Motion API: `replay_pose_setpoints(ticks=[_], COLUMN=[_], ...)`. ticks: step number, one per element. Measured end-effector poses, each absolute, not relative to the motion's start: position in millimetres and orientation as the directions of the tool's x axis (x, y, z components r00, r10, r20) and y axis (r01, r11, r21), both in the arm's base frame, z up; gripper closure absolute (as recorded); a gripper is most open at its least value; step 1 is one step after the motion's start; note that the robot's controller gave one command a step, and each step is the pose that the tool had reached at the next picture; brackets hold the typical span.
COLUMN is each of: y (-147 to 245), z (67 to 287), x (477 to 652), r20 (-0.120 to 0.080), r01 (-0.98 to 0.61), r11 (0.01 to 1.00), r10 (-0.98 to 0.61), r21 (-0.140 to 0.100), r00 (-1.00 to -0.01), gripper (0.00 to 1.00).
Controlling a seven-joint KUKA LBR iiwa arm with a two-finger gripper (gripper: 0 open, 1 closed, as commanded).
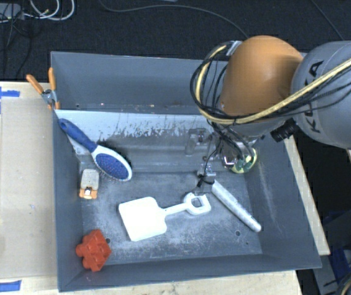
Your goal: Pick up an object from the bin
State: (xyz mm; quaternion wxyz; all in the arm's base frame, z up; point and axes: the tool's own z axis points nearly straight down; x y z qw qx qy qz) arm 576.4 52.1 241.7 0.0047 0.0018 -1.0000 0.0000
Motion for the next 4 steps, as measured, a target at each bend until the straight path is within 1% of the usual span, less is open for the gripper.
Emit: replay_pose_setpoints(ticks=[1,2,3,4], y=[52.0,50.5,43.9,44.0], z=[244.8,223.0,159.1,160.0], x=[576.9,581.1,582.3,583.1], r20=[0.005,-0.004,0.016,0.013], r01=[-0.003,-0.082,-0.239,-0.241], r11=[1.0,0.997,0.971,0.97], r10=[-0.003,-0.082,-0.239,-0.241], r21=[0.0,0.001,0.003,0.003], r00=[-1.0,-0.997,-0.971,-0.97], gripper=[0.0,0.0,0.0,0.0])
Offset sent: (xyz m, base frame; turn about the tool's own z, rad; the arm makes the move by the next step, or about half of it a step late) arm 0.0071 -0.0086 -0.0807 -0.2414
